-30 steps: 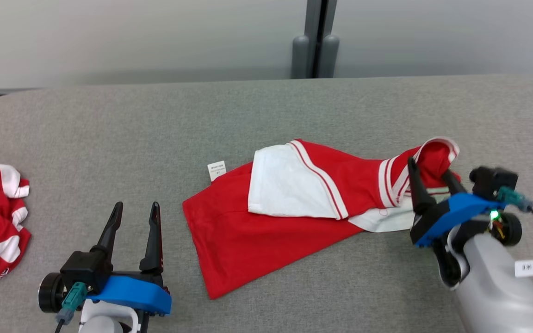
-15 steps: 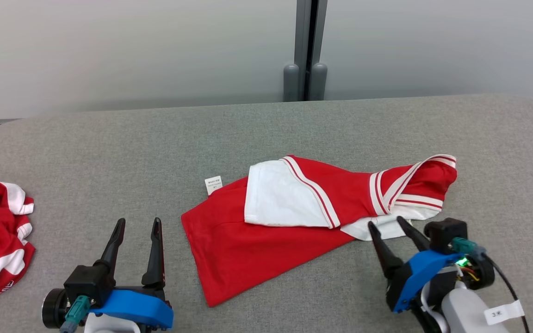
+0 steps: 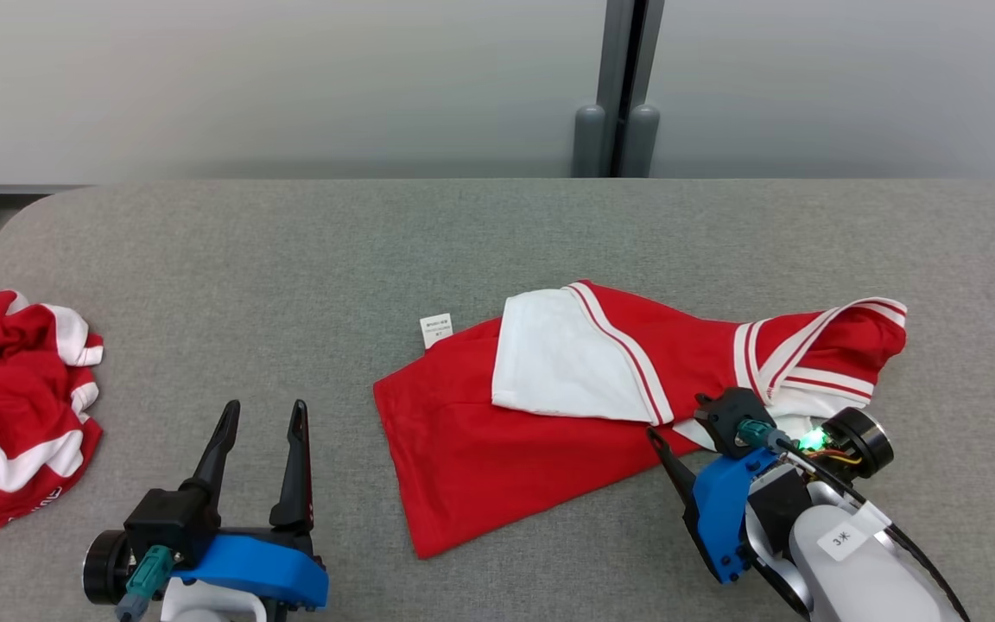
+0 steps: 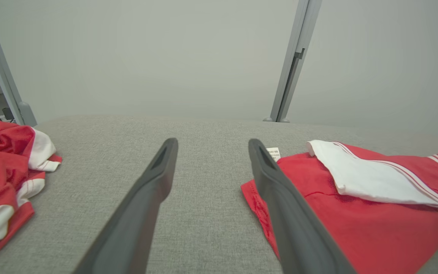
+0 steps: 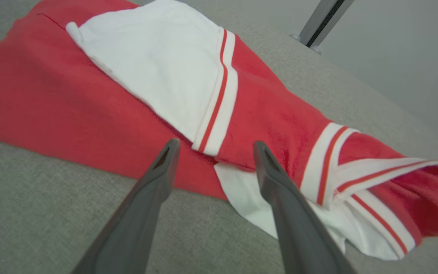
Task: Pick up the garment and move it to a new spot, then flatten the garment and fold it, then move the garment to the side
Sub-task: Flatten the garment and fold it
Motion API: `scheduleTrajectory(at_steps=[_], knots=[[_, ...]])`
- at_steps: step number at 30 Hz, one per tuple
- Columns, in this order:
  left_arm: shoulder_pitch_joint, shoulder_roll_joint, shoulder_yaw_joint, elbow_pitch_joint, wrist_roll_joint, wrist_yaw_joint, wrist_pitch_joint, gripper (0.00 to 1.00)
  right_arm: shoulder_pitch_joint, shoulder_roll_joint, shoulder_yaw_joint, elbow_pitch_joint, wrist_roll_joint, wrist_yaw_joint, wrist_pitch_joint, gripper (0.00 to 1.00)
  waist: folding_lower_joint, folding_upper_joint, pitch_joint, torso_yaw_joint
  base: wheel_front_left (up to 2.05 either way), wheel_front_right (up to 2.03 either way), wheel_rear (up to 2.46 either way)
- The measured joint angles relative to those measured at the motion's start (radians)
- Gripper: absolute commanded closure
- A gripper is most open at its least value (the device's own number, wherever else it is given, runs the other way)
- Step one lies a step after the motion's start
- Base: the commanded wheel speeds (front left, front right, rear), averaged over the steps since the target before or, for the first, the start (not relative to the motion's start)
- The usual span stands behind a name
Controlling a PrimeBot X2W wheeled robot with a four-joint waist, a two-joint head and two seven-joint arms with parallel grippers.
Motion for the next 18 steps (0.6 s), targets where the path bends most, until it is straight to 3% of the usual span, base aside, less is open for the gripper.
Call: scheduleTrajectory(at_steps=[9,18], knots=[[-0.021,-0.001,-0.003,-0.001,-0.001,0.000,0.000,0.00,-0.093,-0.025,0.063,0.125,-0.075,0.000,-0.001,0.00,0.0002,0.0000,0.036,0.028,0.00,0.00,0.00],[-0.039,-0.006,-0.009,0.001,-0.002,-0.002,0.000,0.00,-0.172,-0.016,0.038,0.220,-0.093,0.000,-0.058,0.00,0.0002,0.0000,0.060,0.055,0.00,0.00,0.00]])
